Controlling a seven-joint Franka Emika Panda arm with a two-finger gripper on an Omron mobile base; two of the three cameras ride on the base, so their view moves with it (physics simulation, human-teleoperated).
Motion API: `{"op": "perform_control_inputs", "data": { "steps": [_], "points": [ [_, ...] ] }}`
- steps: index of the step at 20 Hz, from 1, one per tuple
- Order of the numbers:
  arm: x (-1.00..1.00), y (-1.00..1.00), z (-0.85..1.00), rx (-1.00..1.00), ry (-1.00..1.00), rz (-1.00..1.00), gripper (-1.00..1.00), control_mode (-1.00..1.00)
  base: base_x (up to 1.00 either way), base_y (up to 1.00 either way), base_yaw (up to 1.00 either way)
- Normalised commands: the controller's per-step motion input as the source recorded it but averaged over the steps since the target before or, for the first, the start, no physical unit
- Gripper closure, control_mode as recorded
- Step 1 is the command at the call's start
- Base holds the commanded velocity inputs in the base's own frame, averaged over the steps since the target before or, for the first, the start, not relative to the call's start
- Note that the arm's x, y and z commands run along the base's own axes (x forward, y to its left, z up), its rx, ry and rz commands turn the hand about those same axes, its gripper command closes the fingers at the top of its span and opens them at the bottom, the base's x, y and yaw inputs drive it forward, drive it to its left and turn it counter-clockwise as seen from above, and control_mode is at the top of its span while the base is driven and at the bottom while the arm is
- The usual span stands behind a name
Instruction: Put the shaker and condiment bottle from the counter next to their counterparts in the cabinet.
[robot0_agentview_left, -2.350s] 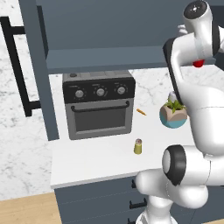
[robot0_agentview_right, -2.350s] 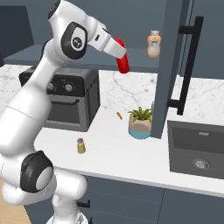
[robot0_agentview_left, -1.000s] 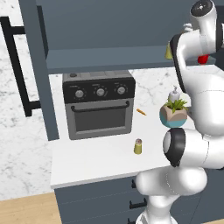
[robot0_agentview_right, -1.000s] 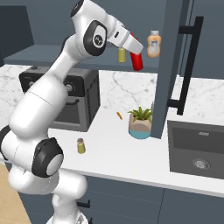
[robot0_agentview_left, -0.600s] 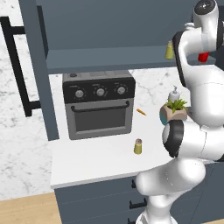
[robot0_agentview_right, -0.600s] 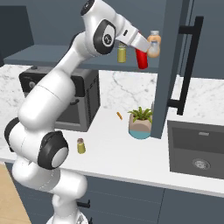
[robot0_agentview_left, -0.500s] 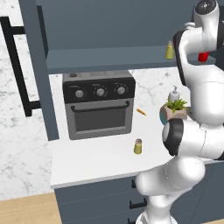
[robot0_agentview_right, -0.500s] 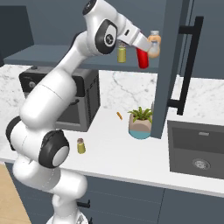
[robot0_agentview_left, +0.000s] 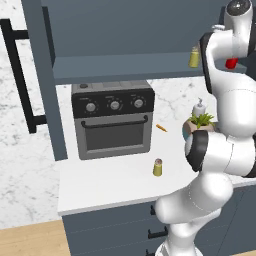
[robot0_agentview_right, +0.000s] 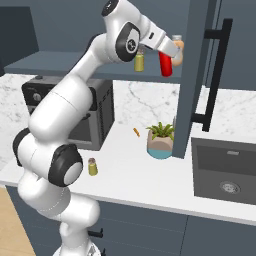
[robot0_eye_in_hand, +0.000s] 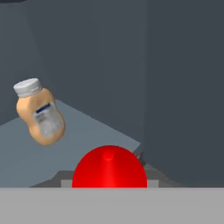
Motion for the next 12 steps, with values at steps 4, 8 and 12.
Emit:
{"op": "perform_control_inputs", "data": {
  "steps": [4, 8, 12],
  "points": [
    [0.26, -0.07, 0.0, 0.0, 0.0, 0.04, 1.0, -1.0, 0.0, 0.0, 0.0],
    [0.29, -0.05, 0.0, 0.0, 0.0, 0.04, 1.0, -1.0, 0.0, 0.0, 0.0],
    [0.26, -0.1, 0.0, 0.0, 0.0, 0.05, 1.0, -1.0, 0.0, 0.0, 0.0]
  ]
}}
